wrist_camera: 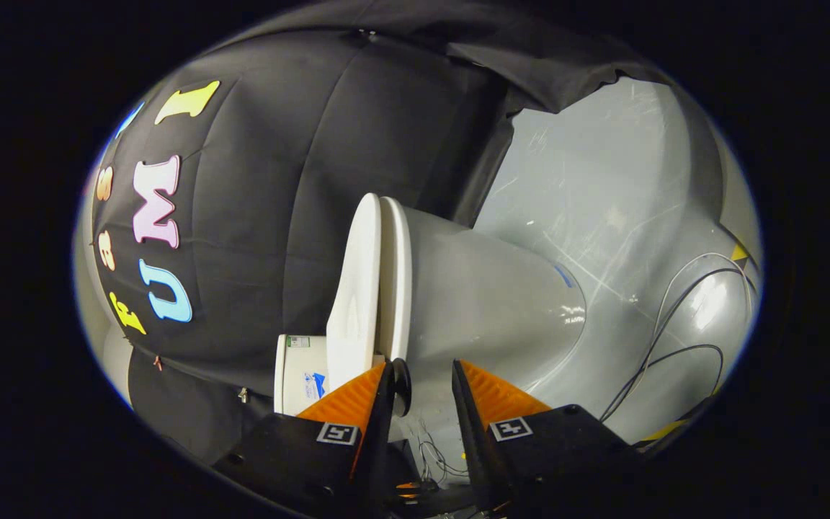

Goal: Open the toilet lid.

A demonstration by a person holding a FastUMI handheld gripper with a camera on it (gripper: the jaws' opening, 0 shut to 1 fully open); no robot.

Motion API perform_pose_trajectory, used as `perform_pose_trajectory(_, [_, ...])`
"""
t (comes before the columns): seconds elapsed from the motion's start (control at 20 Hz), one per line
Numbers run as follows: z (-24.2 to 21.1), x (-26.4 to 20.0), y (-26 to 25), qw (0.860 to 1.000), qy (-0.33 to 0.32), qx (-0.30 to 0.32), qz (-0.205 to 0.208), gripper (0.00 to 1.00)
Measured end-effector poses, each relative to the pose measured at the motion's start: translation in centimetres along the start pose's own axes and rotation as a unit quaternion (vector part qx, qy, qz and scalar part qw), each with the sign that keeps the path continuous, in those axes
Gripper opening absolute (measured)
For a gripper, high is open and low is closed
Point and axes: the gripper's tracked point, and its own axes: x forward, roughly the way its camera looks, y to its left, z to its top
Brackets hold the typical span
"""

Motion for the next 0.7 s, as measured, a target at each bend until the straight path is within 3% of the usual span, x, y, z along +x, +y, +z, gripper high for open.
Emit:
perform_pose_trajectory(0.05, [0.0, 0.1, 0.3, 1.000, 0.005, 0.012, 0.014, 0.52])
perform_pose_trajectory(0.15, [0.0, 0.3, 0.3, 0.999, 0.004, 0.026, 0.019, 0.41])
perform_pose_trajectory(0.4, [-0.6, 0.2, 0.9, 0.998, 0.028, 0.020, 0.046, 0.42])
perform_pose_trajectory(0.5, [-0.4, 0.9, 1.3, 0.998, 0.025, 0.025, 0.051, 0.17])
perform_pose_trajectory(0.7, [-0.9, 1.3, 1.5, 0.996, 0.024, 0.039, 0.070, 0.17])
